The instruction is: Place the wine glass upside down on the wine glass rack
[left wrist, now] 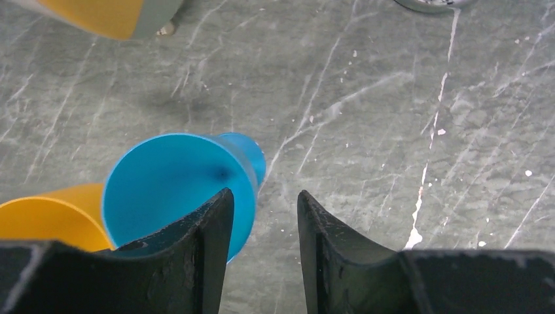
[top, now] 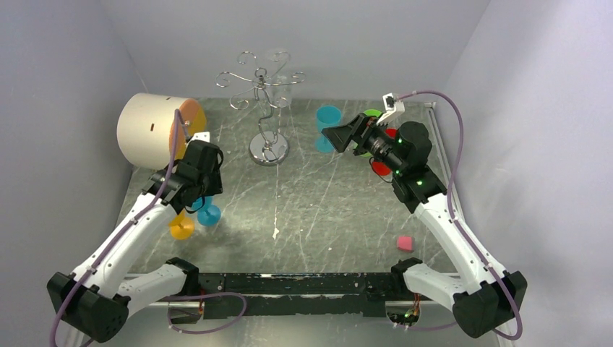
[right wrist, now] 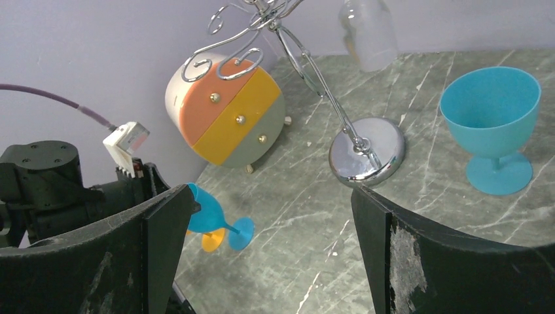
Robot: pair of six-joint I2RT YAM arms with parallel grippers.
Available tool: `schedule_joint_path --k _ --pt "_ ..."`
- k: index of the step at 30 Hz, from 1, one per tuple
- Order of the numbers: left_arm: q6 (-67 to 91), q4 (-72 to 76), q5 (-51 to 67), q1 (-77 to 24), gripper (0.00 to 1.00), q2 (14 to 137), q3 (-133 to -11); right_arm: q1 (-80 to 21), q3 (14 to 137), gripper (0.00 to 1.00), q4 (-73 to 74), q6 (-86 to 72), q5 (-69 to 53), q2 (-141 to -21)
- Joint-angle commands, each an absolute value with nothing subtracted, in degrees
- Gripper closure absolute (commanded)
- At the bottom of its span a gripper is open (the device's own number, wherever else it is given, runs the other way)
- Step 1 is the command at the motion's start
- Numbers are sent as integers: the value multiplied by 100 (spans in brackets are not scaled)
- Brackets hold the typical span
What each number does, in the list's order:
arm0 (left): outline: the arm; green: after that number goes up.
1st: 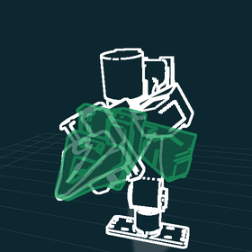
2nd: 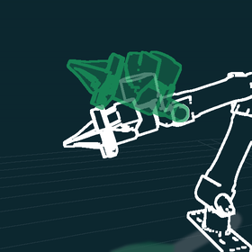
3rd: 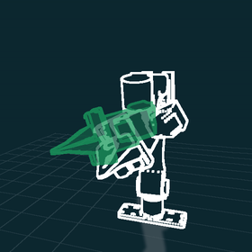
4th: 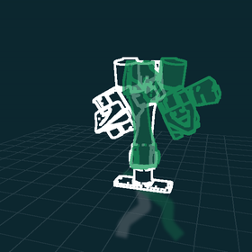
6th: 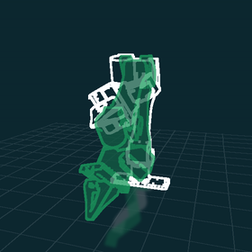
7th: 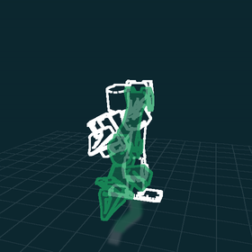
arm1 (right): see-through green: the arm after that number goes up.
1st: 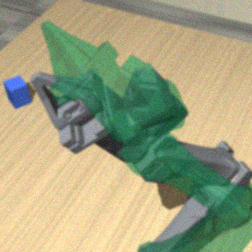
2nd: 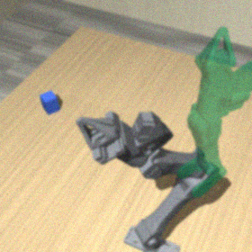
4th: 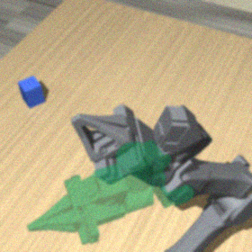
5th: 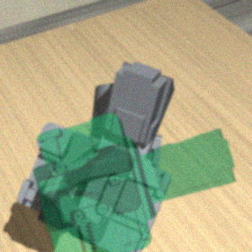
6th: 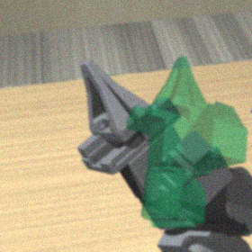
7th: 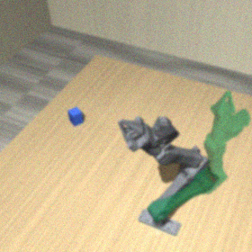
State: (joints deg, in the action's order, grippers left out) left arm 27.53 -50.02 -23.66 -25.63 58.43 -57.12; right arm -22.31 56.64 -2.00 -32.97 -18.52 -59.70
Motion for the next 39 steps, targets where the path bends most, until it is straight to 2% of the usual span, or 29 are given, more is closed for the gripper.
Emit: schedule_joint_path --k 1,5,10,17,22,25,31,39 --pt "2482 -4699 -1927 -2518 57 6018 -5685 -2236 5616 4 -281 -3213 -1868 -5906" --pt "2511 -4678 -1813 -2520 63 6074 -5667 -2244 5555 4 -327 -3218 -1897 -5919" --pt "2572 -4870 -2013 -2522 64 6259 -5777 -2240 5560 4 -290 -3142 -1808 -5954" --pt "2582 -4964 -2190 -2522 74 6359 -5835 -2237 5522 4 -411 -3182 -1833 -5981" --pt "2399 -4910 -2079 -2522 88 6338 -5867 -2237 5584 4 -294 -3102 -1752 -6038" --pt "2346 -4967 -1915 -2522 93 6261 -5976 -2233 5521 4 -334 -3002 -1607 -6021" --pt "2247 -4915 -1420 -2522 93 5872 -6111 -2231 5459 4 -290 -2603 -947 -5905" --pt "1906 -4571 -137 -2522 93 5102 -6249 -2232 5115 5 -1044 -1862 -894 -5864"
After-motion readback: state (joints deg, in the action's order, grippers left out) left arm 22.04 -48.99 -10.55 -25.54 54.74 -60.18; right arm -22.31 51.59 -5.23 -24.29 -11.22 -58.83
